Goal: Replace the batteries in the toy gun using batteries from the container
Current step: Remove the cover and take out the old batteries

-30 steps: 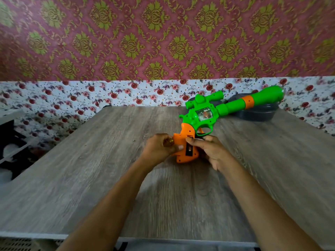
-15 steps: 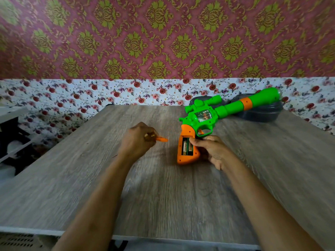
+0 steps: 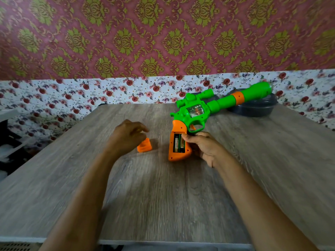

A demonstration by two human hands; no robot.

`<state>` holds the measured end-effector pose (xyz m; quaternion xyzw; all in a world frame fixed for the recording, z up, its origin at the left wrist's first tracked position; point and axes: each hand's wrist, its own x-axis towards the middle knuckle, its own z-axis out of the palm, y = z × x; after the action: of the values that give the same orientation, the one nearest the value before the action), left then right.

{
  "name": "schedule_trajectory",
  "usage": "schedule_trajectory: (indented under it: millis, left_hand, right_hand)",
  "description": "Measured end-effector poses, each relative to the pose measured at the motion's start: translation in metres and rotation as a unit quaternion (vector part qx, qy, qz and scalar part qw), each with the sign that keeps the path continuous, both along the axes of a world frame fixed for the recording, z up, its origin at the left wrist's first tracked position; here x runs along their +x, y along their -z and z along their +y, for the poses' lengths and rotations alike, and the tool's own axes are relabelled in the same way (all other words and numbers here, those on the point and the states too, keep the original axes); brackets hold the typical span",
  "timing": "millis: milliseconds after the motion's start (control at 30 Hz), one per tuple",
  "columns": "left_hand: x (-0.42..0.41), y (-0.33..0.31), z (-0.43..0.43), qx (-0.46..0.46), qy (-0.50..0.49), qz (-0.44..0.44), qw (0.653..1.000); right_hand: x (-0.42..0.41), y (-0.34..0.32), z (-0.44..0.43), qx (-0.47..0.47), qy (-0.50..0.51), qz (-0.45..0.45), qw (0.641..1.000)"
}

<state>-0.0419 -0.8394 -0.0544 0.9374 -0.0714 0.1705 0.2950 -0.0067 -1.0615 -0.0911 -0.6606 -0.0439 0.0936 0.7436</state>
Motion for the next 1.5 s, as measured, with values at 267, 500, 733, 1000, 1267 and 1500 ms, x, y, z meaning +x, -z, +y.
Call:
schedule_trajectory:
  millis: [267,500,733,1000,1267,1500]
  left_hand:
    - [-0.014,-0.014,-0.017,-0.213,0.110,-0.118,0.964]
    - [-0.020,-0.022,-0.021,-0.372,0.130,-0.256,0.883]
    - [-0.025,-0.019,-0.033,-0.343,0.152,-0.310,0.874]
    - [-0.026,-0.007,-0.046,-0.181,0.162,-0.300,0.923]
    - [-0.027,-0.009,-0.044,-0.201,0.151,-0.293,0.922]
    - [-0.027,-0.009,-0.043,-0.227,0.134,-0.289,0.920]
  right_hand:
    - [-0.001,-0.006,0.000,0.044,-0.054,0.010,0.998]
    - [-0.003,-0.004,-0.001,0.059,-0.125,0.009,0.990]
    - [-0.004,-0.002,-0.004,0.068,-0.168,0.014,0.983]
    - [-0.003,0.000,-0.008,0.085,-0.176,0.022,0.980]
    - [-0.001,-0.002,-0.010,0.082,-0.153,0.023,0.984]
    - [0.001,-0.001,-0.010,0.098,-0.138,0.026,0.985]
